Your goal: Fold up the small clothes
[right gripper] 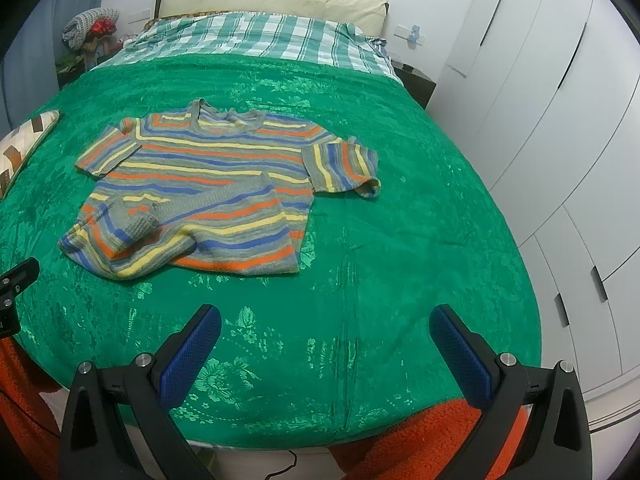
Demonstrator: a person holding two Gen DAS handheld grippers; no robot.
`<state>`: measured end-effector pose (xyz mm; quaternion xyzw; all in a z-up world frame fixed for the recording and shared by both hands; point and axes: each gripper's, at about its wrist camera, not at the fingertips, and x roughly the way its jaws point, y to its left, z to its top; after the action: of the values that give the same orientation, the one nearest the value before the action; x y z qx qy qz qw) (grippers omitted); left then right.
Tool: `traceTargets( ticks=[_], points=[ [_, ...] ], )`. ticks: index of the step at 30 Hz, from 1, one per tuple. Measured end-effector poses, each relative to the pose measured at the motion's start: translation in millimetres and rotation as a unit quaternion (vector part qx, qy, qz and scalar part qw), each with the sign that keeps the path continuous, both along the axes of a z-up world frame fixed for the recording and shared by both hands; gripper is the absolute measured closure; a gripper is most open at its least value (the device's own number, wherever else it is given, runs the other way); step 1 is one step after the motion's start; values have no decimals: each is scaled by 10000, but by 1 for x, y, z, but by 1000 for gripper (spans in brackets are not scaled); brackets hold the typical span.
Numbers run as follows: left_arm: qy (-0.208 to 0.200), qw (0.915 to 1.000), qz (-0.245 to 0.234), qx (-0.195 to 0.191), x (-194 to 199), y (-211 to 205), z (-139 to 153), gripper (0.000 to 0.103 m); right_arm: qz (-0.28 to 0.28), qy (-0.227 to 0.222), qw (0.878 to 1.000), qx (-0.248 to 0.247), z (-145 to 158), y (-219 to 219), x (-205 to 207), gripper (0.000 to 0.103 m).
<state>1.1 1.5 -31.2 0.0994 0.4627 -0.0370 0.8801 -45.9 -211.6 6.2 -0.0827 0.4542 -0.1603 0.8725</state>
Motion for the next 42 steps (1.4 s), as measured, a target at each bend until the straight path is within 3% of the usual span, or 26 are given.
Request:
traceTargets(
  ticks=[4, 9, 13, 17, 19, 20, 22, 26, 27, 28, 29, 32, 34, 37, 40, 42],
  points=[
    [255, 9988, 420, -7, 11, 27, -19, 0, 17, 43, 9997, 238, -6, -9, 1, 0],
    [377, 9974, 607, 43, 21, 61, -38, 1, 227, 32, 9947, 1001, -17, -29, 8, 0],
    [420, 9975, -121, -550, 42, 63, -34, 1, 928, 72, 9855, 1418, -31, -40, 40, 0],
    [262, 9945, -679, -747, 88, 50, -35, 1, 1491, 35, 9714, 1849, -40, -52, 103, 1],
    [408, 9935, -855, -638, 116, 36, -50, 4, 1572, 168, 9641, 2131, -53, -60, 147, 13],
    [458, 9935, -922, -485, 126, 29, -59, 8, 1563, 236, 9626, 2202, -58, -62, 159, 18],
    [718, 9916, -1062, -149, 146, 16, -81, 32, 1488, 538, 9592, 2344, -76, -68, 194, 25],
    [1199, 9837, -1311, -288, 160, 5, -106, 55, 1656, 1033, 9524, 2340, -108, -59, 231, 35],
    [1189, 9829, -1369, -334, 161, 3, -108, 83, 1690, 1151, 9491, 2396, -117, -57, 236, 55],
    [1182, 9821, -1410, -398, 160, 3, -107, 99, 1754, 1238, 9459, 2433, -124, -52, 239, 83],
    [1152, 9824, -1396, -470, 159, 5, -105, 100, 1798, 1231, 9486, 2297, -125, -48, 238, 93],
    [726, 9833, -1465, -796, 144, 23, -84, 101, 2182, 883, 9432, 2343, -102, -44, 215, 94],
    [502, 9800, -1676, -949, 123, 38, -64, 101, 2564, 607, 9334, 2437, -73, -46, 182, 95],
    [241, 9684, -2232, -1082, 73, 65, -30, 101, 3314, 332, 9133, 2346, -25, -47, 111, 95],
    [341, 9572, -2736, -883, 21, 85, -16, 101, 3887, 541, 8949, 2126, -4, -45, 36, 96],
    [617, 9523, -2926, -606, -4, 91, -25, 100, 3925, 913, 8927, 2014, -13, -53, 6, 96]
  ],
)
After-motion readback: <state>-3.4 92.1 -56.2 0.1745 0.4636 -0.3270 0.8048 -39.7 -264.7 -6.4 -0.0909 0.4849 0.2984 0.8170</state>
